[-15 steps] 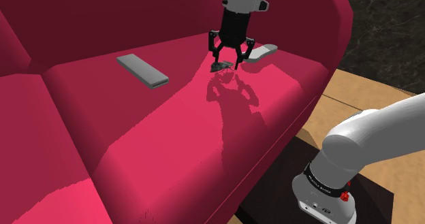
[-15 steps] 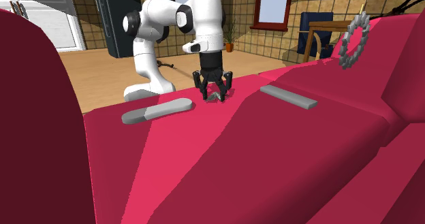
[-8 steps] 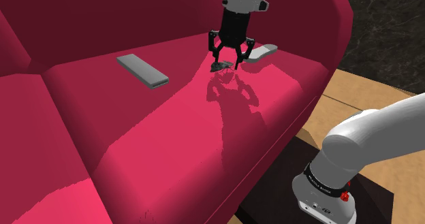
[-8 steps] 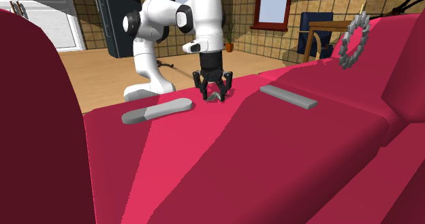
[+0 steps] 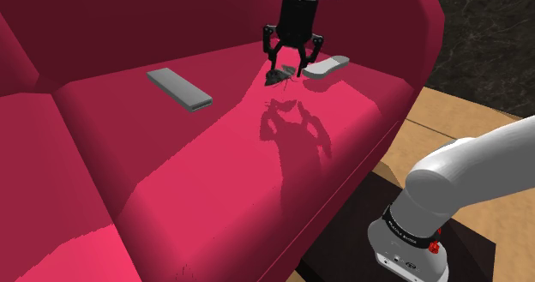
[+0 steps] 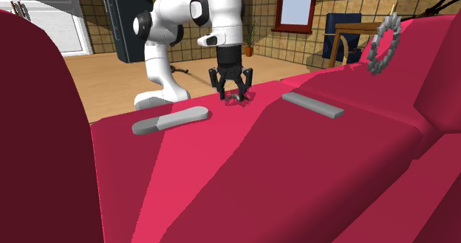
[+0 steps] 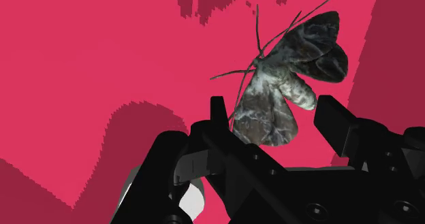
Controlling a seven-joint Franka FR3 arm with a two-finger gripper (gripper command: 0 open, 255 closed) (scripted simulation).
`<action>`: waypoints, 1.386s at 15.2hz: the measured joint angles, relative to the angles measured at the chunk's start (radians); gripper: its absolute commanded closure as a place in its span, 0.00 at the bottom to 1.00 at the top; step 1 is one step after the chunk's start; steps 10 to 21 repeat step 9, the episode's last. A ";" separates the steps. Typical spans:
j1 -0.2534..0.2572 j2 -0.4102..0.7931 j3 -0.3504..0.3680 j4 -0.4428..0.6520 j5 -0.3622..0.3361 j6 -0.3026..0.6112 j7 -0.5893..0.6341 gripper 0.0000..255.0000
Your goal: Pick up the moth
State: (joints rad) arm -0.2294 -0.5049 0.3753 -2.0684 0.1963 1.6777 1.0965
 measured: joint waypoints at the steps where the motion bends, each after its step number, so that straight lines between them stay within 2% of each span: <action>1: -0.002 0.004 -0.002 0.017 -0.002 -0.013 0.000 1.00; 9: -0.009 0.034 -0.008 0.145 -0.015 -0.112 0.011 1.00; 21: -0.009 0.034 -0.008 0.145 -0.015 -0.112 0.011 1.00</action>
